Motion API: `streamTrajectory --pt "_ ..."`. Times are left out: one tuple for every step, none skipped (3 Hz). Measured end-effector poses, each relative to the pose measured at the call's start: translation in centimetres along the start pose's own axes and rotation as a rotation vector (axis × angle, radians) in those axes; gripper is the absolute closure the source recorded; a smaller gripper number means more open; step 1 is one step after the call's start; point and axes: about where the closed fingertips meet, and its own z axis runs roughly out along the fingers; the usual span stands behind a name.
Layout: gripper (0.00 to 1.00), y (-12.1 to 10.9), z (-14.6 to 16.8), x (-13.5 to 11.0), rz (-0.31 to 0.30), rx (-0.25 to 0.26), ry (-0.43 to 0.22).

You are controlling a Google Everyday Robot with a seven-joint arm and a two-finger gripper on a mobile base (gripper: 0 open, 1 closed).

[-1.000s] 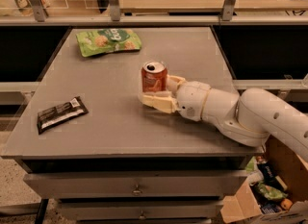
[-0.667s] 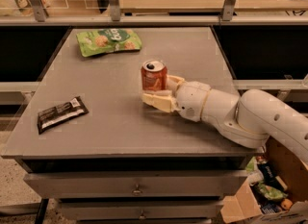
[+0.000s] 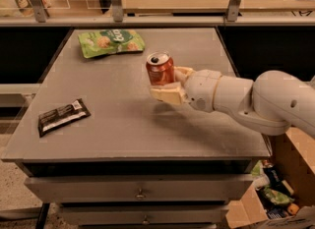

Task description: Knock coke can over

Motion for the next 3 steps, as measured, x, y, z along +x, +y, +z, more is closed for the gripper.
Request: streamTrajectory --pt "0.67 -1.0 -0.3 -1.3 -0.099 -0.028 0.117" --pt "0.83 -1.7 0.4 -0.8 -0.207 -0.103 0.280" --pt "1.00 -2.2 -0.1 0.2 -0.350 -0.169 0.443"
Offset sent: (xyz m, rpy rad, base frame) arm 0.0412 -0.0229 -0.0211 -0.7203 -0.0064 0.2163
